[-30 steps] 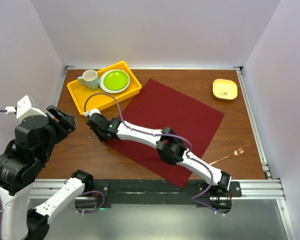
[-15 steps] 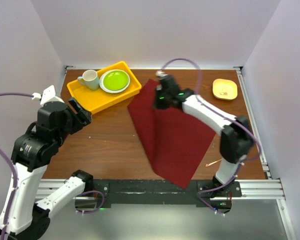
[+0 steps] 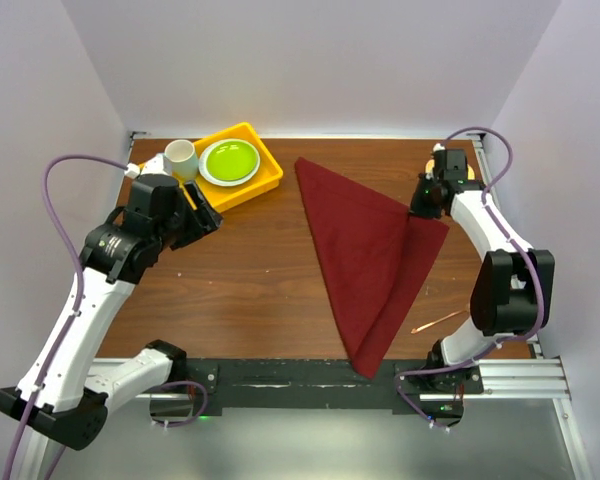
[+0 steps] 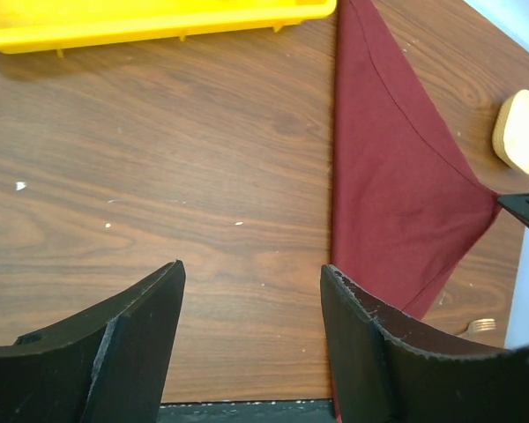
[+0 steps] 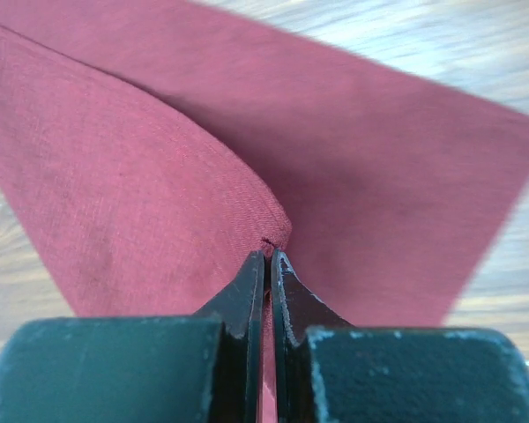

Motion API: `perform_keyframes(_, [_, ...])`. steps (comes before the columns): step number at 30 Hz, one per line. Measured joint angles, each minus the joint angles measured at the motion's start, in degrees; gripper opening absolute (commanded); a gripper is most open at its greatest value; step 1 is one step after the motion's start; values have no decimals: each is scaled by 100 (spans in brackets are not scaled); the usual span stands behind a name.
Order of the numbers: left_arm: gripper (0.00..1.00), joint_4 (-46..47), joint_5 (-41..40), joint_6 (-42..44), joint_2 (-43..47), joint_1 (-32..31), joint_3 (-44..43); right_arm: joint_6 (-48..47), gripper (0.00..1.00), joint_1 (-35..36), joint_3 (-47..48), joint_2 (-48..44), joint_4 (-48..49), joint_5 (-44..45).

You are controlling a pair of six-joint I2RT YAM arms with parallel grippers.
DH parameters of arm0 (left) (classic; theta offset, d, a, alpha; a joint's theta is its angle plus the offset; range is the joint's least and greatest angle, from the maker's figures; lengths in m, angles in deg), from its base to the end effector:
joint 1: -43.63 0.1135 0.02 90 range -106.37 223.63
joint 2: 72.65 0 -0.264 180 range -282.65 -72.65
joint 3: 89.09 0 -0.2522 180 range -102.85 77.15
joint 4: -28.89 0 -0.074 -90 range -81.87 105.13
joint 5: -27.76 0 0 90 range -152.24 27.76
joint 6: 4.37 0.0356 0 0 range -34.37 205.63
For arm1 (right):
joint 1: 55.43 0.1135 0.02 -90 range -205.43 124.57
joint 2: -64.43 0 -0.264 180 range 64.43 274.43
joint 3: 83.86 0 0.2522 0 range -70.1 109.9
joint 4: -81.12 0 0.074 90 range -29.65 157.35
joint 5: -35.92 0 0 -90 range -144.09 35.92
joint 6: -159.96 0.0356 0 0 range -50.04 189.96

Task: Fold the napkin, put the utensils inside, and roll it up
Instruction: Fold the napkin

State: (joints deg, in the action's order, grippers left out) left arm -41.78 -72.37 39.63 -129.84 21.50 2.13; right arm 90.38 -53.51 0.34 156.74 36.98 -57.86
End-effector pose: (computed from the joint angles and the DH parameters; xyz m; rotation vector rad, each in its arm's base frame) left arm 0.1658 -0.0607 0.3988 -0.5646 2.2068 -0.4398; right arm 0.3471 0.0140 0.2551 0.3735 2.4686 0.2462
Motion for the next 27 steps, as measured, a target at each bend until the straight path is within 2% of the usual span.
perform_keyframes(8, [71, 293, 411, 7, -46, 0, 4, -155, 0, -608, 111, 142, -166, 87])
perform_keyframes(18, [71, 564, 715, 13, -61, 0, 7, -251, 0, -697, 114, 302, -109, 280])
perform_keyframes(27, [71, 667, 863, 15, -264, 0, 7, -323, 0, -782, 332, 938, 48, 343])
